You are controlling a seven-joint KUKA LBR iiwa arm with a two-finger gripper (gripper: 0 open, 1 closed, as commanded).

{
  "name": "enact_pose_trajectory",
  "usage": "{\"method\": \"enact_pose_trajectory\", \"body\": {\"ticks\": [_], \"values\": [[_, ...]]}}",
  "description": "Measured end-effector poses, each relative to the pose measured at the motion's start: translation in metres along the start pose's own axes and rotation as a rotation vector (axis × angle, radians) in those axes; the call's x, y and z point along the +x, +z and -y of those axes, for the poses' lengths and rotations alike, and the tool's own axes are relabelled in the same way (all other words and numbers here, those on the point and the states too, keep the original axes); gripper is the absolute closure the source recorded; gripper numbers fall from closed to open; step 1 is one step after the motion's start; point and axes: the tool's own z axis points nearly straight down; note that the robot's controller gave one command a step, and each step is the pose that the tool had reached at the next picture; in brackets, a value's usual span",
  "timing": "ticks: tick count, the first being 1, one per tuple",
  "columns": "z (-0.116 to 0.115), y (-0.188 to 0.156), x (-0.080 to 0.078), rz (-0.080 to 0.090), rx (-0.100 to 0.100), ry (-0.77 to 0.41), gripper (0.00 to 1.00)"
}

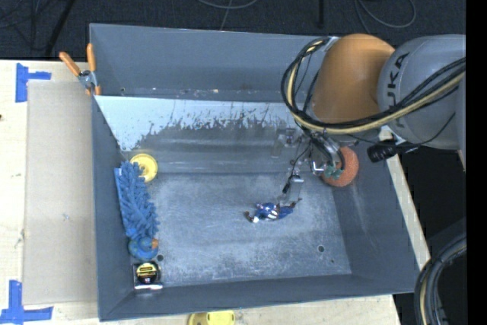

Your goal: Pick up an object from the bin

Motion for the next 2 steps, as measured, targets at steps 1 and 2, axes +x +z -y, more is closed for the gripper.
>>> {"method": "enact_pose_trajectory", "body": {"ticks": [1,2], "values": [[-0.022,-0.002,0.022,-0.008,0.001,-0.071,0.00],[-0.026,0.008,0.018,0.000,-0.001,-0.333,0.00]]}}
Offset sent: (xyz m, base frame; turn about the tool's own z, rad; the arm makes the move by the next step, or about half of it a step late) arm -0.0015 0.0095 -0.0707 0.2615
